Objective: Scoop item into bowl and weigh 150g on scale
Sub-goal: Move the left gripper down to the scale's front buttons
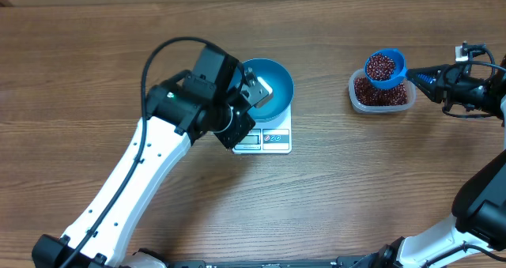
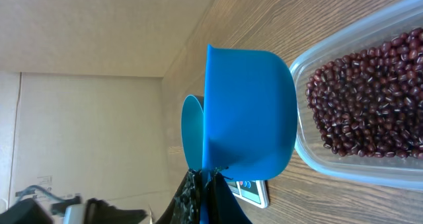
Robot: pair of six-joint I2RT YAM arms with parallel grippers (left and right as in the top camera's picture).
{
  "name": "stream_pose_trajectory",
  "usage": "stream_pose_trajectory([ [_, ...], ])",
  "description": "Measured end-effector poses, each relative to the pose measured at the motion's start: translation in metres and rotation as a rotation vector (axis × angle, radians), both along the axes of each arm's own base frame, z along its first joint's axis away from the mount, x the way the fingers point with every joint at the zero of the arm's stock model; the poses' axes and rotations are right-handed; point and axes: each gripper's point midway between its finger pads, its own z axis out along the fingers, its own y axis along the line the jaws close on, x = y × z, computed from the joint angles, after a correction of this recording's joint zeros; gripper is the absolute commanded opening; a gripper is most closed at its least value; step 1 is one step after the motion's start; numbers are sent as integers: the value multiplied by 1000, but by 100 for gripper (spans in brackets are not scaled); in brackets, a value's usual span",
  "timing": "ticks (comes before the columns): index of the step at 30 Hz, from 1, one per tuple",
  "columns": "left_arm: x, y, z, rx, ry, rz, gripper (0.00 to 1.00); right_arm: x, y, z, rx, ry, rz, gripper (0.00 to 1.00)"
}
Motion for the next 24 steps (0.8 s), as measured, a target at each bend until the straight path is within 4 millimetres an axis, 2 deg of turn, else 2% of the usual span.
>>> stream_pose_trajectory([
  [5,1,-6,-33,-1,-2,-14,4,0,0,0,-2,2,0,4],
  [12,-5,-29,-64,-1,-80,-139,4,0,0,-1,-3,5,-1,4],
  [17,-11,-32,-92,72,-99,-194,4,-1,-1,-3,-11,13,-2,4],
  [24,4,-41,-132,124,-87,-211,4,-1,-1,-4,-16,19,-3,4],
])
